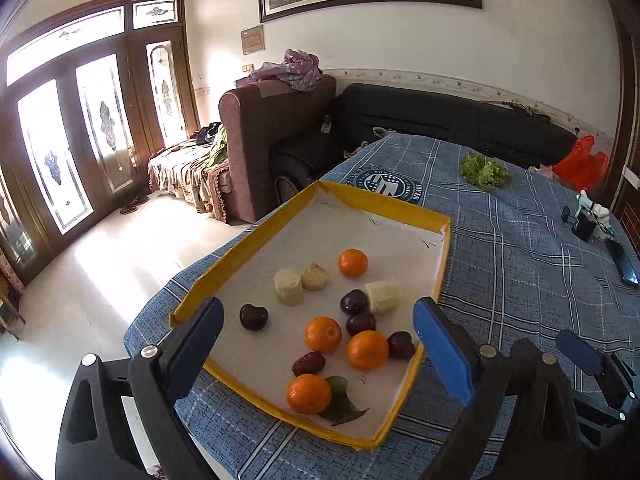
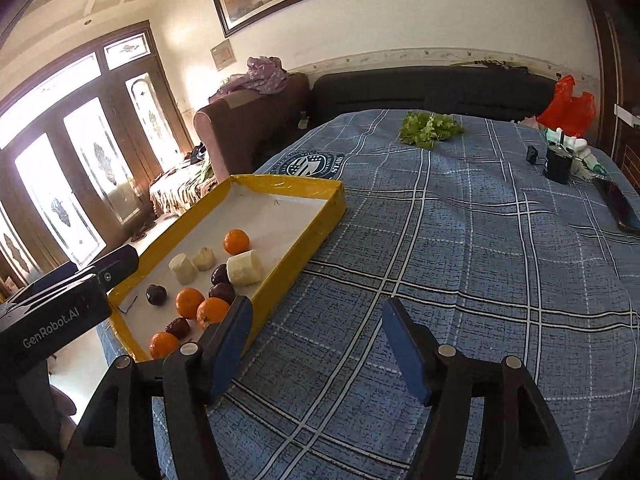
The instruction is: Organize fruits
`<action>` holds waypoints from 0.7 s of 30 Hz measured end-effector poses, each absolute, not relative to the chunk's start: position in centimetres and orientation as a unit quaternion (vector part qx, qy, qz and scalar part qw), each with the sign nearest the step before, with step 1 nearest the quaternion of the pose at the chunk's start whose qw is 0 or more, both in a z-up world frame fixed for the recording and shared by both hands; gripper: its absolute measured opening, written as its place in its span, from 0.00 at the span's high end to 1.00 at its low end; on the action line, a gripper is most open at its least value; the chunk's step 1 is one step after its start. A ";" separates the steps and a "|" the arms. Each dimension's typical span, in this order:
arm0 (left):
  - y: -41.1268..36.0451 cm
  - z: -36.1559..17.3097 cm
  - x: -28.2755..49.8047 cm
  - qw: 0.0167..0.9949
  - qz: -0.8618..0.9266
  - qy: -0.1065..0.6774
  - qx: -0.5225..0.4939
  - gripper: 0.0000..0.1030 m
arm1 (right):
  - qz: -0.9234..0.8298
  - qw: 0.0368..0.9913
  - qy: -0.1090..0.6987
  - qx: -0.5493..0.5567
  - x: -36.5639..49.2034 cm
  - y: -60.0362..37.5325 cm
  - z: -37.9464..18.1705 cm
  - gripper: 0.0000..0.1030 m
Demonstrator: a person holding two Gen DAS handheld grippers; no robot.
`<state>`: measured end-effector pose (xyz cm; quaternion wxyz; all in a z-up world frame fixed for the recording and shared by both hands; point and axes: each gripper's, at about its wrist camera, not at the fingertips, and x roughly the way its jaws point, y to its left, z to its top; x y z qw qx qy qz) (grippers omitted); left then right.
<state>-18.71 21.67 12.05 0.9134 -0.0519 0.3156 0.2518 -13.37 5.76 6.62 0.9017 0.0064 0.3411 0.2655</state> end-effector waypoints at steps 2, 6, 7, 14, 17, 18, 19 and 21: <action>20.6 12.2 -18.7 0.916 0.246 0.314 -0.043 0.07 | 0.264 0.901 0.343 0.014 -13.4 5.3 6.5 0.29; 19.6 13.1 -19.3 0.922 0.245 0.298 -0.034 0.07 | 0.257 0.902 0.346 0.029 -13.3 4.4 6.3 0.28; 19.5 13.3 -19.5 0.923 0.246 0.293 -0.037 0.07 | 0.257 0.902 0.346 0.030 -13.4 4.3 6.2 0.28; 19.6 13.4 -19.8 0.925 0.249 0.284 -0.045 0.07 | 0.257 0.904 0.340 0.027 -13.9 4.1 6.2 0.27; 19.6 13.2 -19.7 0.925 0.244 0.286 -0.046 0.07 | 0.256 0.906 0.338 0.023 -14.0 4.3 6.1 0.27; 19.7 13.1 -19.6 0.925 0.243 0.288 -0.046 0.07 | 0.257 0.905 0.338 0.021 -14.0 4.4 6.1 0.27; 19.7 12.9 -19.6 0.925 0.242 0.289 -0.046 0.07 | 0.257 0.905 0.339 0.020 -13.9 4.5 6.0 0.27; 19.8 12.7 -19.5 0.925 0.240 0.292 -0.049 0.07 | 0.258 0.904 0.341 0.018 -13.9 4.7 5.8 0.27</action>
